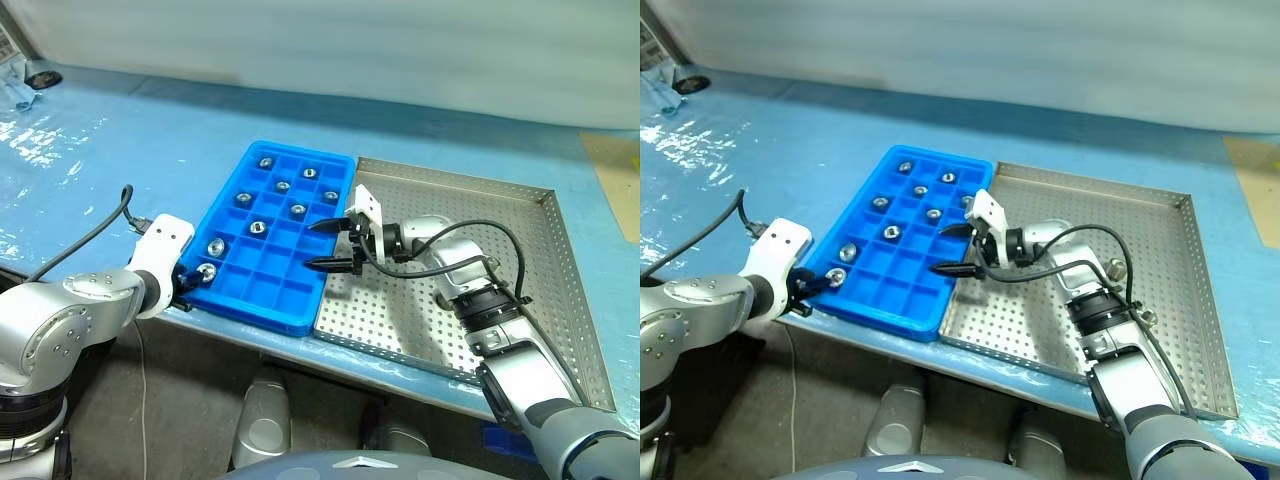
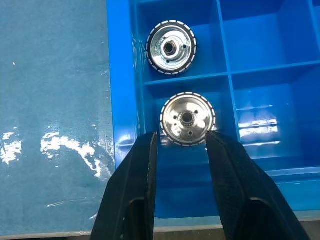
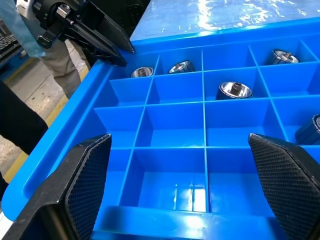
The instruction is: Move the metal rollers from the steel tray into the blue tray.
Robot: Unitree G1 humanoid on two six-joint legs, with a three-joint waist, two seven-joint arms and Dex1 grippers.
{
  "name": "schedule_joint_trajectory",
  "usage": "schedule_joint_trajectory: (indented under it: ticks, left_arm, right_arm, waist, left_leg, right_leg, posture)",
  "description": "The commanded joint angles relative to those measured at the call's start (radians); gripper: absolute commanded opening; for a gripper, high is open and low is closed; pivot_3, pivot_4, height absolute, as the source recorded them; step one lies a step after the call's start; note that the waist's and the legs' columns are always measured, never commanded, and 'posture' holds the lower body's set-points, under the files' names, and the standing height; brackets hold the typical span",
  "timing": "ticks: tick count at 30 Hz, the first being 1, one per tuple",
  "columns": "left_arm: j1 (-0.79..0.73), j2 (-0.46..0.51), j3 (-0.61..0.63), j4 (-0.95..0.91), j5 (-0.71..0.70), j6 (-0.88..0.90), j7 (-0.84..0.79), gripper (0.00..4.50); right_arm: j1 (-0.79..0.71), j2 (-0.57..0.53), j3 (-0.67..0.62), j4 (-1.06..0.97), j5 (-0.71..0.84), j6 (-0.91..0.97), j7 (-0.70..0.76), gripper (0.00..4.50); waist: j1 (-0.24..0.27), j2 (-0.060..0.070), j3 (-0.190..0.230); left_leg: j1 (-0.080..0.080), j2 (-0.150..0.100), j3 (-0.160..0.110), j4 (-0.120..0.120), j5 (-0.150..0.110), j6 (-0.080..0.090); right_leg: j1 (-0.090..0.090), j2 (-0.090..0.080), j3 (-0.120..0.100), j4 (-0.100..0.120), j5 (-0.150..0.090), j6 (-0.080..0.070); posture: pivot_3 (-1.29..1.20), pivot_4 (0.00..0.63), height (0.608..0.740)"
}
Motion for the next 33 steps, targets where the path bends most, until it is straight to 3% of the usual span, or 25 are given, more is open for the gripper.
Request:
schedule_joint_trajectory:
  ticks: [1,2,7,18,22,28,33]
  left_arm:
    - [0.015,-0.012,-0.03,0.036,-0.007,0.014,0.041,1.61]
    - [0.013,-0.015,-0.034,0.044,-0.005,0.014,0.047,1.61]
    - [-0.002,-0.013,-0.052,0.067,0.002,0.014,0.055,0.07]
    - [-0.029,-0.009,-0.054,0.06,0.013,0.014,0.061,0.03]
    - [-0.019,0.014,-0.034,0.031,-0.012,0.014,0.066,0.82]
    - [-0.013,0.026,-0.008,0.023,-0.037,0.014,0.097,2.85]
    - [0.006,0.007,-0.002,0.031,-0.049,0.014,0.126,2.85]
  right_arm:
    - [0.004,0.0,-0.013,-0.032,0.008,-0.01,-0.001,4.5]
    - [0.004,0.0,-0.012,-0.034,0.008,-0.008,-0.001,4.5]
    - [-0.004,0.001,-0.014,-0.032,0.007,-0.006,-0.002,4.5]
    - [0.001,-0.001,-0.015,-0.033,0.006,-0.008,-0.008,4.5]
    - [0.001,0.0,-0.014,-0.032,0.005,-0.01,-0.009,4.5]
    - [-0.004,0.001,-0.006,-0.025,0.005,-0.012,0.001,4.5]
    - [-0.019,0.0,-0.007,-0.01,0.0,-0.018,0.012,4.5]
  waist:
    - [-0.001,0.0,0.0]
    - [-0.002,0.0,0.0]
    - [-0.008,0.0,0.0]
    - [-0.008,0.0,0.0]
    - [-0.007,0.0,0.0]
    - [-0.008,0.0,0.0]
    - [-0.007,0.0,0.0]
  left_leg:
    - [0.0,0.0,0.0,0.0,0.0,0.0]
    - [0.0,0.0,0.0,0.0,0.0,0.0]
    - [0.0,0.0,0.0,-0.001,0.001,-0.001]
    - [-0.001,0.0,0.0,-0.001,0.001,-0.002]
    - [-0.001,0.0,0.0,-0.001,0.001,-0.002]
    - [0.0,0.0,0.0,-0.001,0.001,-0.002]
    - [0.0,0.0,0.0,-0.002,0.001,-0.002]
  right_leg:
    - [0.0,0.0,0.0,0.0,0.0,0.0]
    - [0.0,0.0,0.0,0.0,0.0,0.0]
    - [0.0,0.0,0.0,-0.001,0.0,0.0]
    - [-0.001,0.0,0.0,-0.003,0.0,0.0]
    - [-0.001,0.0,0.0,-0.003,0.0,0.0]
    - [-0.001,0.001,0.0,-0.002,0.0,0.0]
    - [-0.001,0.0,0.0,-0.001,0.0,0.0]
  posture:
    - [0.49,0.15,0.74]
    - [0.49,0.15,0.74]
    - [0.49,0.15,0.74]
    - [0.48,0.15,0.74]
    - [0.48,0.15,0.74]
    - [0.5,0.15,0.74]
    - [0.51,0.15,0.74]
